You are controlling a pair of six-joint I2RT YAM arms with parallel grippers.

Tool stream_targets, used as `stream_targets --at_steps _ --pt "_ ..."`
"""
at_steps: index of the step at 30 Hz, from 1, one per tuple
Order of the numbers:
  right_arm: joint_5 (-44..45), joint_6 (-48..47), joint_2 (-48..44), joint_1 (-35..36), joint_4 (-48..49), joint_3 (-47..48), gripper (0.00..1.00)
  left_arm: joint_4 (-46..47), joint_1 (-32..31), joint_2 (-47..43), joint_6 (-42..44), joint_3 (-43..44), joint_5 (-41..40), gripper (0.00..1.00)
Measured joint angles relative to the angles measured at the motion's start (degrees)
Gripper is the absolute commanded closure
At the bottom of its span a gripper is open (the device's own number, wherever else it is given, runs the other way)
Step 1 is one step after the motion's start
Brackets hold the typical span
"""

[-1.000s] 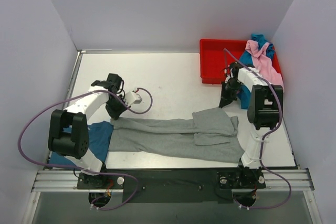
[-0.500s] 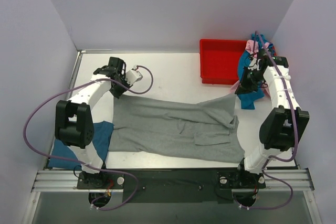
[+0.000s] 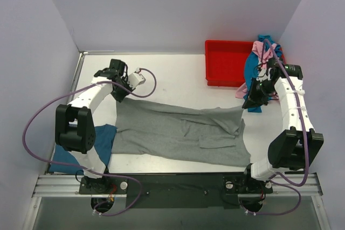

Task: Fold and stack the t-shirts
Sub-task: Fold the other side of the tshirt into a rectangle

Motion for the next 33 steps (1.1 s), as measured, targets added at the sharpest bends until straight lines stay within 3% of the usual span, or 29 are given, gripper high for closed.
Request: stream_targets --at_steps 13,29,30,33 --pt "-1.5 -0.7 -1.6 0.3 -7.9 -15.9 1.00 -13.1 0.7 -6.1 4.7 -15.3 9.2 1.00" --pt "5.3 0.9 -1.6 -1.8 -8.6 -19.5 1.00 -12.2 2.1 -7.3 11.7 -20.2 5.7 1.00" --pt "5.3 0.9 -1.6 -2.0 -8.6 -19.8 1.00 -12.1 2.3 -7.3 12.0 -20.2 5.7 0.97" --pt "5.0 0.9 -1.6 -1.9 -8.5 -21.7 1.00 -12.5 2.3 -7.3 13.1 -20.1 5.8 0.63"
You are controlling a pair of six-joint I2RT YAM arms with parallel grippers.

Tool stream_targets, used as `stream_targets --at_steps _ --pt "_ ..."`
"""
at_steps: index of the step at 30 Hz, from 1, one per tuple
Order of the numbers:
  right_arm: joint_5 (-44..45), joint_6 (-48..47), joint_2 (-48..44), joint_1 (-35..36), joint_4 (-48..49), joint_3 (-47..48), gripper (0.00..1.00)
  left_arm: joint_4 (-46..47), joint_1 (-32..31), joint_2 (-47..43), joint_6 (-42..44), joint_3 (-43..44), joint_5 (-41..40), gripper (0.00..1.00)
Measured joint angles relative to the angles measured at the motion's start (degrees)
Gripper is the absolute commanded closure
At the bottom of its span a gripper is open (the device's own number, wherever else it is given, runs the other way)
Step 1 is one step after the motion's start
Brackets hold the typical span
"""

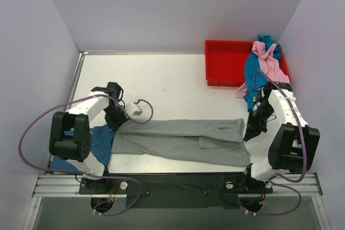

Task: Fold and stack the t-shirts
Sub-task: Fold the other side of the tshirt into a rectangle

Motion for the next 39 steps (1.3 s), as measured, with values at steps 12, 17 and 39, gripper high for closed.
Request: stream_targets --at_steps 12,17,39 --pt "-2.2 0.1 4.5 5.5 0.3 -1.6 1.00 -12.5 -3.3 4.4 -2.6 22.9 6.1 0.48" --pt "-2.3 1.0 9.7 7.5 0.7 -1.6 1.00 -12.0 -16.3 14.3 -14.3 46.4 13.5 0.67" --pt "-2.0 8.2 14.2 3.4 14.6 -6.9 1.00 14.4 -47.7 39.9 -44.3 56.9 21.8 0.58"
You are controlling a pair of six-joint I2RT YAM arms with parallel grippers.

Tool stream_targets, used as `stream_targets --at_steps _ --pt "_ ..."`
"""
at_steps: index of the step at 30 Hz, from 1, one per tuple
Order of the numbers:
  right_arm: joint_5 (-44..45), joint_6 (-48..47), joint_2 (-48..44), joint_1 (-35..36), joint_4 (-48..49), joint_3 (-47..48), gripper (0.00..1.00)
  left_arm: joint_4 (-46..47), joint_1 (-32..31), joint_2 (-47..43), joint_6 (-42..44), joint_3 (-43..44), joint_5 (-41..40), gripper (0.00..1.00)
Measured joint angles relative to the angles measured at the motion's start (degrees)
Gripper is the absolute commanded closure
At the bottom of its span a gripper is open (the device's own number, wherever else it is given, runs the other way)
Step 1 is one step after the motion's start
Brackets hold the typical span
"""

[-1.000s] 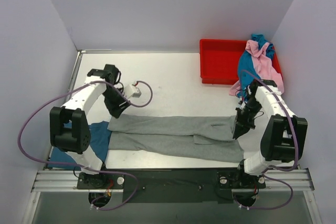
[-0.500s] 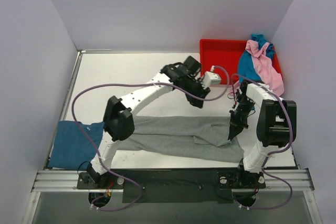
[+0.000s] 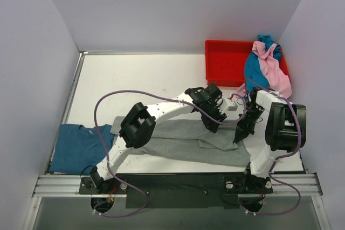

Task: Fold and stack the t-shirts
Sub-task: Fold the other side of the tshirt into a rectangle

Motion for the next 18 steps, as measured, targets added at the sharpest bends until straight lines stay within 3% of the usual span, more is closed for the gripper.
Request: stream_targets --at_steps 5,10,15,18 --pt "-0.3 1.0 0.0 0.3 2.2 -0.4 1.00 1.5 -0.2 0.0 0.4 -3.1 -0.5 0.62" --pt "-0.3 1.2 0.0 0.3 3.1 -0.7 1.00 2.1 -0.5 0.0 0.5 -4.2 -0.4 0.80" --pt "-0.3 1.4 0.0 0.3 4.0 -2.0 1.00 2.7 -1.1 0.0 0.6 -4.5 0.1 0.70" --pt "-0.3 1.4 -0.2 0.3 4.1 -2.7 1.00 2.7 -1.1 0.0 0.7 -4.4 1.0 0.69"
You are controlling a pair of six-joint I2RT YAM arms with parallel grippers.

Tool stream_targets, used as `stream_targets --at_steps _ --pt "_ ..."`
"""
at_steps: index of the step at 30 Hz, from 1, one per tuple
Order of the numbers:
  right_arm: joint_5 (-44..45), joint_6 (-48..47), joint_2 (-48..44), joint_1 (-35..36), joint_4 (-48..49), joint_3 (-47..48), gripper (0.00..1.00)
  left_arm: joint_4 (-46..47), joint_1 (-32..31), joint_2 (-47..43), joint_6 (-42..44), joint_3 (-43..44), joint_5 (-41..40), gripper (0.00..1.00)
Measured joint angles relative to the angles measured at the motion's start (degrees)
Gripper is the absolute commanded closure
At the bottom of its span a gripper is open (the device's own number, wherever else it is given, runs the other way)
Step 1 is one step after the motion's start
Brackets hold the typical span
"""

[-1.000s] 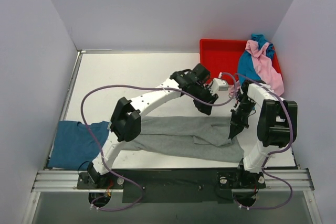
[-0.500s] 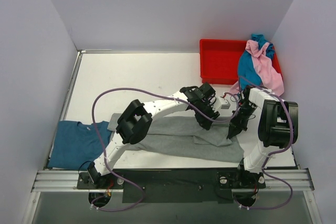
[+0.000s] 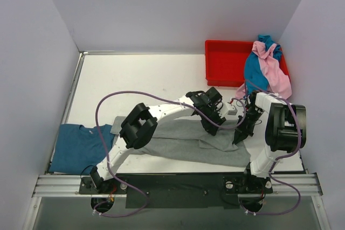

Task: Fold and stack the t-shirts
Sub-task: Fold the other side of the tshirt into a rectangle

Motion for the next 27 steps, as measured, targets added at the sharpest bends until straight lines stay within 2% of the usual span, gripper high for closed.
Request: stream_targets --at_steps 9,12,13,14,19,27 --pt "0.0 0.0 -1.2 0.0 0.2 -0.3 1.00 0.4 0.0 0.0 -0.3 0.0 0.1 0.69" --pt "0.0 0.0 -1.2 0.0 0.2 -0.3 1.00 1.1 0.0 0.0 -1.0 0.0 -0.1 0.82" --pt "0.0 0.0 -1.2 0.0 0.3 -0.3 1.00 1.4 0.0 0.0 -1.7 0.0 -0.3 0.95" --pt "0.0 0.0 -1.3 0.0 0.3 -0.3 1.00 1.7 0.0 0.0 -2.2 0.1 -0.6 1.00" --pt "0.0 0.0 -2.6 0.0 0.3 -0.4 1.00 1.8 0.2 0.0 -3.7 1.3 -0.8 1.00" --pt "-0.2 0.0 -9.6 0.0 0.5 -0.5 1.00 0.5 2.1 -0.1 -5.2 1.4 0.8 1.00"
